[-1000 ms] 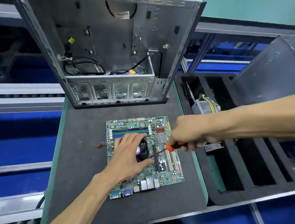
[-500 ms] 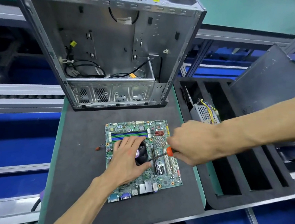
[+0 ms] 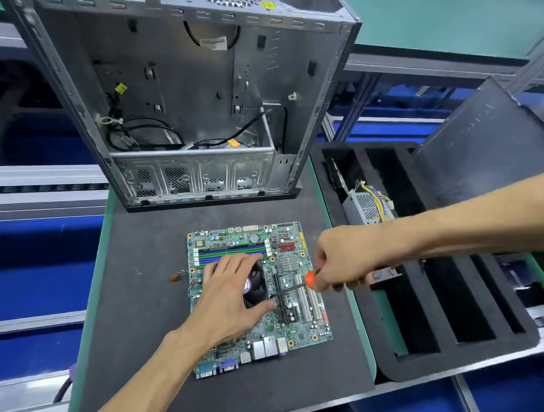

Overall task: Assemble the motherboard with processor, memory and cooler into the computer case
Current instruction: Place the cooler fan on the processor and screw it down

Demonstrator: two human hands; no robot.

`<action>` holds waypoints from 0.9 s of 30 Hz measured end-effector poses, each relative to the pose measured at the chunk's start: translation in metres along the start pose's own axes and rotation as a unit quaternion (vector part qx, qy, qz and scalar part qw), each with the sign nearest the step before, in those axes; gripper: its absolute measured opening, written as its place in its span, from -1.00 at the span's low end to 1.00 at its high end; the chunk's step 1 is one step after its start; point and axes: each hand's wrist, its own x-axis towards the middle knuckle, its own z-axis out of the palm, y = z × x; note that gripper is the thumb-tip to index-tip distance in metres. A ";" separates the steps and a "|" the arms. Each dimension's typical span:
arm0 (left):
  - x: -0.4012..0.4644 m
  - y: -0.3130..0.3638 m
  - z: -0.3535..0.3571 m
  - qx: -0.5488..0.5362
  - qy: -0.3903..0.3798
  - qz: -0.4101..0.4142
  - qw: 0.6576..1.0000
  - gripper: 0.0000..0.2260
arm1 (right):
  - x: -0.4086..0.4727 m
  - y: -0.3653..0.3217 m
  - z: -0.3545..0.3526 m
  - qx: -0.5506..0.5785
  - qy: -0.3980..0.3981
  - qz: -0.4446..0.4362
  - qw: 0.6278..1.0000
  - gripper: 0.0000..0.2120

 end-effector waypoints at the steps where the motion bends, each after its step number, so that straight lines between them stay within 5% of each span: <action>1: 0.000 0.000 0.000 0.000 0.000 0.000 1.000 -0.25 | -0.005 0.001 0.003 -0.184 0.072 -0.078 0.977 -0.71; 2: 0.000 0.001 0.000 0.000 0.000 0.001 1.000 -0.25 | -0.009 0.001 0.007 -0.350 0.110 -0.145 0.919 -0.74; 4: -0.001 0.001 0.000 0.001 0.005 0.002 1.000 -0.26 | -0.014 -0.001 0.013 -0.480 0.113 -0.215 0.843 -0.84; 6: -0.001 0.002 0.001 0.003 0.010 0.003 1.000 -0.27 | -0.013 -0.007 0.015 -0.445 0.089 -0.183 0.872 -0.83; 9: -0.002 0.002 0.003 0.005 0.016 0.004 1.000 -0.27 | 0.002 -0.015 0.014 -0.115 -0.036 -0.016 0.993 -0.71; 10: -0.003 0.002 0.003 0.006 0.016 0.004 1.000 -0.27 | 0.009 -0.015 0.014 0.074 -0.096 0.051 0.991 -0.71; 13: -0.003 0.003 0.005 0.011 0.020 0.005 1.000 -0.28 | 0.021 -0.011 0.007 0.434 -0.201 0.197 0.856 -0.72; 17: -0.001 0.001 0.006 0.005 0.013 0.002 1.000 -0.27 | 0.020 -0.001 0.002 0.519 -0.241 0.227 0.788 -0.66; 23: -0.001 -0.001 0.000 0.014 -0.015 0.004 1.000 -0.21 | 0.016 0.008 0.004 0.392 -0.249 0.188 0.865 -0.79; 27: -0.001 0.000 -0.001 0.010 -0.012 -0.002 1.000 -0.20 | 0.011 0.008 0.006 0.191 -0.124 0.071 0.971 -0.74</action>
